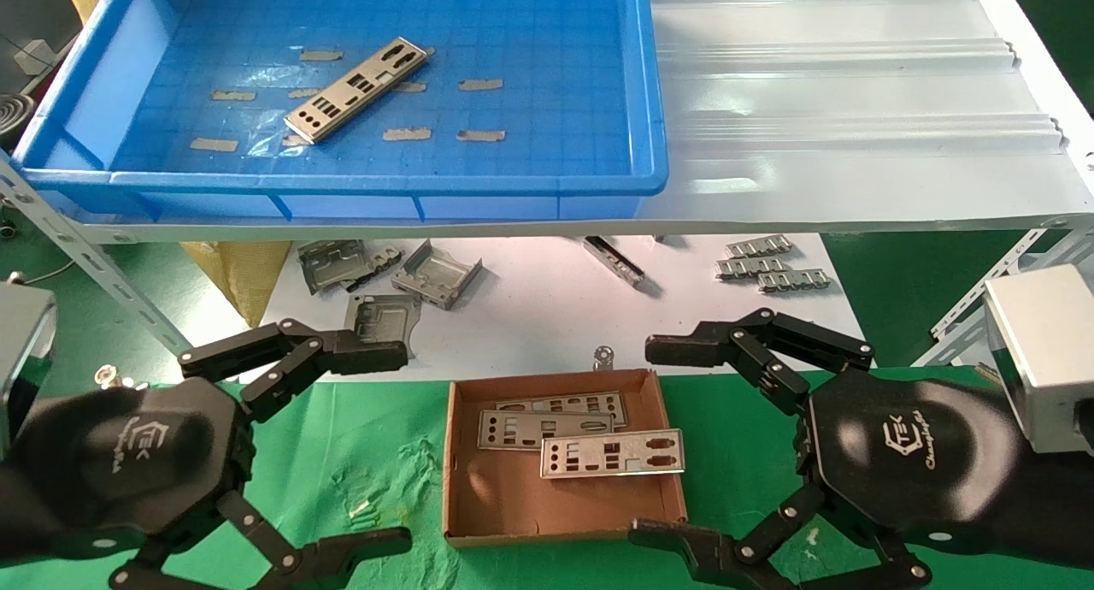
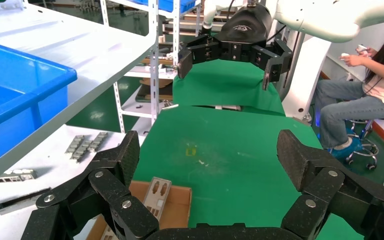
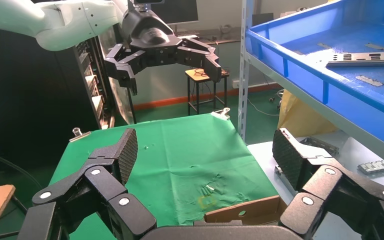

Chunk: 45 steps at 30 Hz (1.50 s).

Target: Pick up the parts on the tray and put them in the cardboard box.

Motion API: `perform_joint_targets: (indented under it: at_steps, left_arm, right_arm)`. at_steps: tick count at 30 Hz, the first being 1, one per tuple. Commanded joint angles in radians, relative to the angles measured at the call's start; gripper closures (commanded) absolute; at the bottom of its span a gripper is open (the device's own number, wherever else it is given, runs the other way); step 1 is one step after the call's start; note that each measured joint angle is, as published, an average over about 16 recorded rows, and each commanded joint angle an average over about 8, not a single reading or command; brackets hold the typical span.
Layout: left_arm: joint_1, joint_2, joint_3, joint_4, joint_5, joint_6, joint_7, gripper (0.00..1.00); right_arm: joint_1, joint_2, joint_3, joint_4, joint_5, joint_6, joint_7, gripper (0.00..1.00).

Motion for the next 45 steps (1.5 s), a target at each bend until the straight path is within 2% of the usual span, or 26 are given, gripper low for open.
perform_joint_targets:
  at_steps: [1,43,45]
  left_arm:
    - [0.000,0.000,0.000,0.000,0.000,0.000,0.000,0.00]
    - [0.000,0.000,0.000,0.000,0.000,0.000,0.000,0.00]
    - [0.000,0.000,0.000,0.000,0.000,0.000,0.000,0.00]
  right_arm:
    - [0.000,0.000,0.000,0.000,0.000,0.000,0.000,0.00]
    - [0.000,0.000,0.000,0.000,0.000,0.000,0.000,0.00]
    - [0.000,0.000,0.000,0.000,0.000,0.000,0.000,0.25]
